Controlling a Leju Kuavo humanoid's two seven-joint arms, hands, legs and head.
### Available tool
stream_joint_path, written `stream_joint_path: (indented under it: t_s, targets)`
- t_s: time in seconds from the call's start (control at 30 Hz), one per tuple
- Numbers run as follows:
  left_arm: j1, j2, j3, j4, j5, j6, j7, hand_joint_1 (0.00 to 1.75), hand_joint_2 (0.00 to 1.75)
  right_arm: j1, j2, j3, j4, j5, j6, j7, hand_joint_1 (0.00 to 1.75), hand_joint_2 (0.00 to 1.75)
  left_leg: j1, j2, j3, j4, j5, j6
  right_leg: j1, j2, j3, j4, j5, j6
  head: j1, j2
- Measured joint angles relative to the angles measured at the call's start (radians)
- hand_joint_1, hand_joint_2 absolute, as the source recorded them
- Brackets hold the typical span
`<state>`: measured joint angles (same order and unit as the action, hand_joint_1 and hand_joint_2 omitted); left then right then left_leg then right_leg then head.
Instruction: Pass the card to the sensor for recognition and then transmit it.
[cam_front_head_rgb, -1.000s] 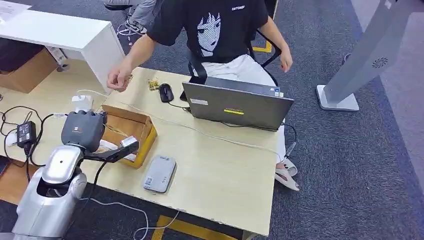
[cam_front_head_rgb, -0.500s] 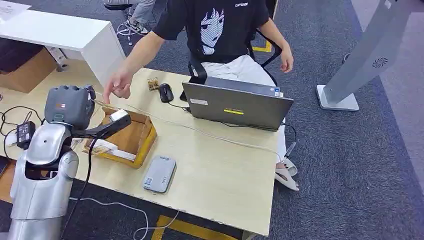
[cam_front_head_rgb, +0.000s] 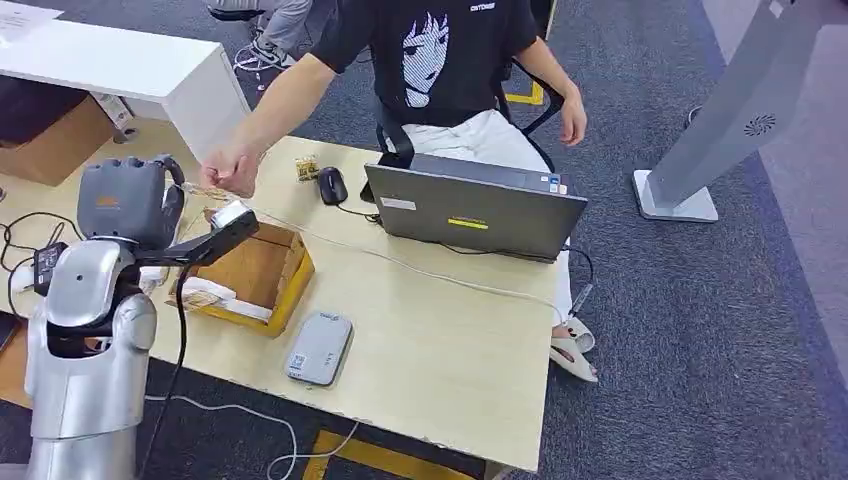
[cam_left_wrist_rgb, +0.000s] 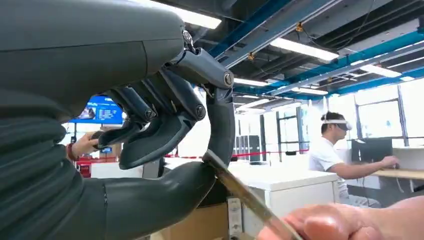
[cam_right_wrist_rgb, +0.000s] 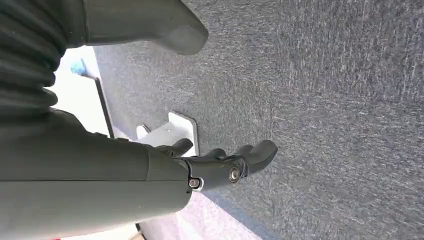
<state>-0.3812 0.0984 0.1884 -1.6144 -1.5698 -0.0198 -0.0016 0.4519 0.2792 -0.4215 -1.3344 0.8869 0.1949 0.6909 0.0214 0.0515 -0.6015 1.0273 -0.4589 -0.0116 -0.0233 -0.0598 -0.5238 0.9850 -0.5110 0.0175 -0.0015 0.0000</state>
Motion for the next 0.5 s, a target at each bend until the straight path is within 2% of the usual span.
stream_joint_path:
  t_s: [0.1, 0.13, 0.17, 0.5]
  targets:
    - [0.008, -0.021, 0.007, -0.014, 0.000, 0.000, -0.015, 1.75, 1.75, 0.002, 0.000, 0.000, -0.003, 0.000, 0.000, 0.001, 0.00, 1.75, 0.000, 0.000, 0.000, 0.000, 0.000, 0.000, 0.000, 0.000, 0.000, 0.000, 0.000, 0.000, 0.000, 0.000]
    - [0.012, -0.026, 0.007, -0.018, 0.000, 0.000, -0.018, 1.69, 1.75, 0.003, 0.000, 0.000, -0.003, 0.000, 0.000, 0.003, 0.00, 1.75, 0.000, 0.000, 0.000, 0.000, 0.000, 0.000, 0.000, 0.000, 0.000, 0.000, 0.000, 0.000, 0.000, 0.000]
    - [0.015, -0.029, 0.008, -0.022, 0.000, 0.000, -0.019, 0.00, 1.75, 0.003, 0.000, 0.000, -0.003, 0.000, -0.001, 0.003, 0.00, 1.75, 0.000, 0.000, 0.000, 0.000, 0.000, 0.000, 0.000, 0.000, 0.000, 0.000, 0.000, 0.000, 0.000, 0.000]
    - [0.055, -0.061, 0.028, -0.054, 0.012, -0.001, -0.023, 0.00, 1.75, 0.007, 0.000, 0.003, -0.003, -0.002, -0.009, 0.009, 0.00, 1.75, 0.000, 0.000, 0.000, 0.000, 0.000, 0.000, 0.000, 0.000, 0.000, 0.000, 0.000, 0.000, 0.000, 0.000]
